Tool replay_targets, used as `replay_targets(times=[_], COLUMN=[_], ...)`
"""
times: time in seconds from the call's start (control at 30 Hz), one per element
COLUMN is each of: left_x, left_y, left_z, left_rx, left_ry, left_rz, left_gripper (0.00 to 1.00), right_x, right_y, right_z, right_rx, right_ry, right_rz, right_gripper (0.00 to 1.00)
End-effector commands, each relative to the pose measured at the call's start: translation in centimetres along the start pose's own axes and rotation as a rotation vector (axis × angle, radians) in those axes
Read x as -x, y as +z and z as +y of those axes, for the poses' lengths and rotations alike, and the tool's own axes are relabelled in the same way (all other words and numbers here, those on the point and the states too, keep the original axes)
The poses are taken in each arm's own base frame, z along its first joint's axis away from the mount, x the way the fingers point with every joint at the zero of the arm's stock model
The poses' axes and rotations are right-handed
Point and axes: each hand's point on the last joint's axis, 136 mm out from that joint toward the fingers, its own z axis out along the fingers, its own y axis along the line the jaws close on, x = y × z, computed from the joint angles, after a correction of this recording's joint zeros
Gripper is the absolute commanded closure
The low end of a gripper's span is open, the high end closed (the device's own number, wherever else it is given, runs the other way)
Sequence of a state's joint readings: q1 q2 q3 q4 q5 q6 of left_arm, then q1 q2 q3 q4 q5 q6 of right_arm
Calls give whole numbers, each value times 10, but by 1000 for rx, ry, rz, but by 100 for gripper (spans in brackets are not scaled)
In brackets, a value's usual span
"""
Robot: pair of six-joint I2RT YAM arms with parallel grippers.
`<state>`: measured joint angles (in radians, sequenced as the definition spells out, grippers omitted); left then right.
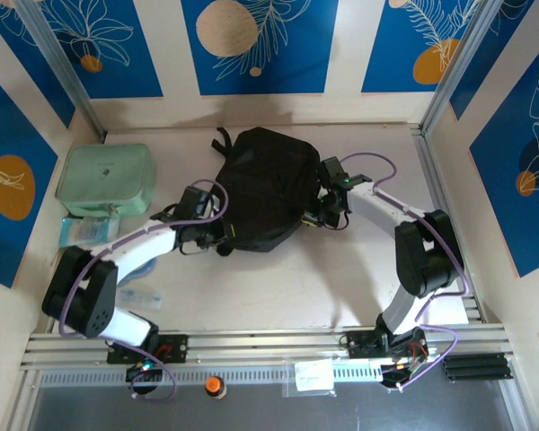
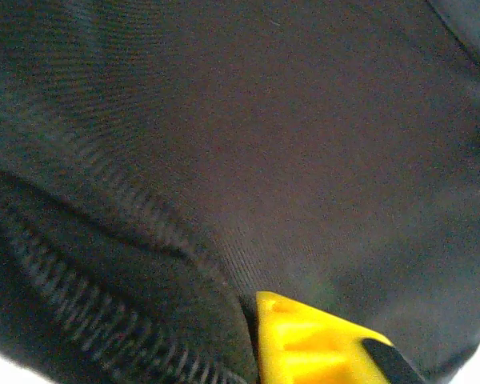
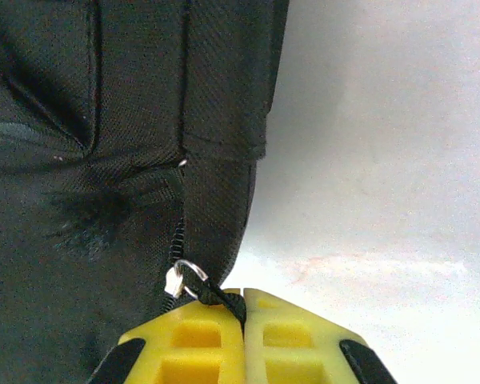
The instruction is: Pack books, pencil case, and school supplies into a backpack
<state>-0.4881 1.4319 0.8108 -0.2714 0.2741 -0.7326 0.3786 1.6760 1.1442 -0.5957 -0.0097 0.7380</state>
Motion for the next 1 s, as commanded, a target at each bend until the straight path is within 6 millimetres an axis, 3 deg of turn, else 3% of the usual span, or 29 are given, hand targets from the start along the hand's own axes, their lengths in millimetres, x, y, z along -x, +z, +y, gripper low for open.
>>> replay_targets(times=[0.0,0.13,0.2,0.33,0.43,0.53,0.67,0.8,0.87,0.97], left_x=[-40,-46,-41,-11,14,34,49,51,45,27], left_y=[-16,-32,-46,-89,-102,-86,-44,-2,14,33], left_z=[-3,-7,-7,-20,-48,-77,-100,-94,-82,-61], left_rx=[44,44,74,167,131,50,-13,12,44,82], left_ry=[88,118,149,230,285,324,327,311,299,274], left_rz=[48,12,-7,-91,-155,-176,-140,-83,-49,25], left_gripper=[78,59,50,45,41,40,41,42,42,43], right_x=[-2,-7,-4,7,19,29,44,56,60,59], right_y=[-12,-20,-28,-61,-81,-83,-68,-45,-35,-14], right_z=[-18,-31,-29,-17,-10,-2,8,9,6,-2], right_rx=[-24,-35,-13,25,50,75,77,41,19,-19], right_ry=[33,49,35,-14,-16,-9,-4,-2,2,12], right_rz=[-44,-61,-84,-187,-260,-272,-237,-202,-182,-130], right_gripper=[100,100,93,57,42,38,38,39,41,55])
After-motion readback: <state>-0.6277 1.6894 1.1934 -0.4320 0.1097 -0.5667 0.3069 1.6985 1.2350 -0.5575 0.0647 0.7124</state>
